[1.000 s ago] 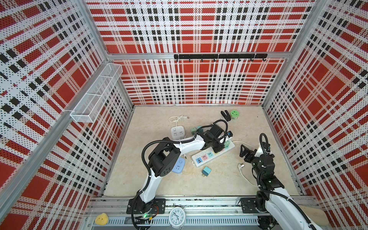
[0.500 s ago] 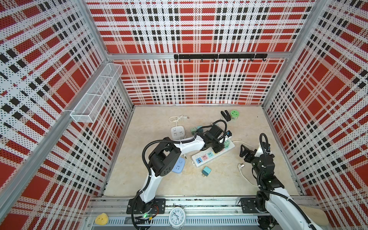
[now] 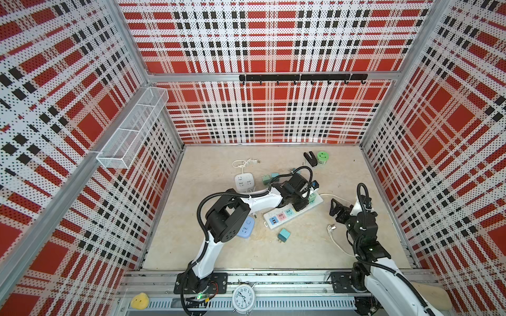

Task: Insert the plug
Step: 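Press the teal adapter down with left gripper into the socket next to the green adapter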

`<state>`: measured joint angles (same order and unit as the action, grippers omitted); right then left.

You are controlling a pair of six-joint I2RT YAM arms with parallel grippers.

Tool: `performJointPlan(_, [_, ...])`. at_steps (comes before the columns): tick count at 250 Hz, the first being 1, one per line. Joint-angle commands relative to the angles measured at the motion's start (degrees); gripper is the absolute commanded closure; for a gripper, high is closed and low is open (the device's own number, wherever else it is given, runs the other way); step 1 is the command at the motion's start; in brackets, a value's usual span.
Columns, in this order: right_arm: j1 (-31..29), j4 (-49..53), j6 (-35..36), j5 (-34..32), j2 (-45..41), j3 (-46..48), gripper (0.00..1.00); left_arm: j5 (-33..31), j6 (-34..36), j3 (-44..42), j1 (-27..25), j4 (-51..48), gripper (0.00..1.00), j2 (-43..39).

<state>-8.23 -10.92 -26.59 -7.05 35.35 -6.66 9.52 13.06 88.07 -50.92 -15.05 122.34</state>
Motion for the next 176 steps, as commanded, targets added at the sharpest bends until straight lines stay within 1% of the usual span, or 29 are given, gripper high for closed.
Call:
performJointPlan(1, [0.2, -1.7, -0.4, 0.2, 0.2, -1.7, 0.0, -1.1, -1.3, -0.8, -0.1, -2.4, 0.86, 3.5])
performJointPlan(7, [0.1, -1.7, -0.4, 0.2, 0.2, -1.6, 0.0, -1.2, -1.6, -0.8, -0.1, -2.3, 0.77, 3.3])
performJointPlan(14, [0.2, -1.7, -0.4, 0.0, 0.1, -1.6, 0.0, -1.1, -1.7, -0.7, -0.2, -2.4, 0.69, 3.0])
performJointPlan(37, [0.1, -1.7, -0.4, 0.1, 0.2, -1.7, 0.0, -1.6, -0.8, -0.3, -0.7, -2.9, 0.51, 1.8])
performJointPlan(48, [0.1, -1.7, -0.4, 0.2, 0.2, -1.7, 0.0, -1.6, -0.1, 0.1, -0.9, -3.5, 0.21, 1.0])
performJointPlan(49, [0.1, -1.7, -0.4, 0.2, 0.2, -1.7, 0.0, -1.7, -0.1, 0.1, -0.9, -3.5, 0.17, 0.9])
performJointPlan(51, [0.2, -1.7, -0.4, 0.2, 0.2, -1.7, 0.0, -1.7, 0.1, 0.3, -1.0, -3.7, 0.05, 0.8])
performJointPlan(52, [0.1, -1.8, -0.4, 0.2, 0.2, -1.7, 0.0, -1.6, 0.2, 0.3, -1.0, -3.7, 0.02, 0.7])
performJointPlan(54, [0.1, -1.7, -0.4, 0.2, 0.2, -1.7, 0.0, -1.5, 0.3, 0.4, -1.0, -3.8, 0.0, 0.6])
performJointPlan(96, [0.2, -1.8, -0.4, 0.1, 0.2, -1.8, 0.0, -1.5, 1.2, 3.7, -1.2, -7.7, 0.01, -2.4])
performJointPlan(127, [0.2, -1.8, -0.4, -0.1, 0.5, -1.8, 0.0, -3.1, 1.0, 2.3, -1.5, -7.9, 0.01, -8.0])
performJointPlan(148, [0.2, -2.0, -0.3, 0.1, 0.8, -1.8, 0.0, -6.3, 0.9, -0.1, -2.2, -7.8, 0.01, -13.3])
performJointPlan(176, [0.2, -2.2, -0.3, 0.5, 1.6, -2.1, 0.0, -13.1, 1.0, -6.5, -3.4, -5.0, 0.01, -22.1])
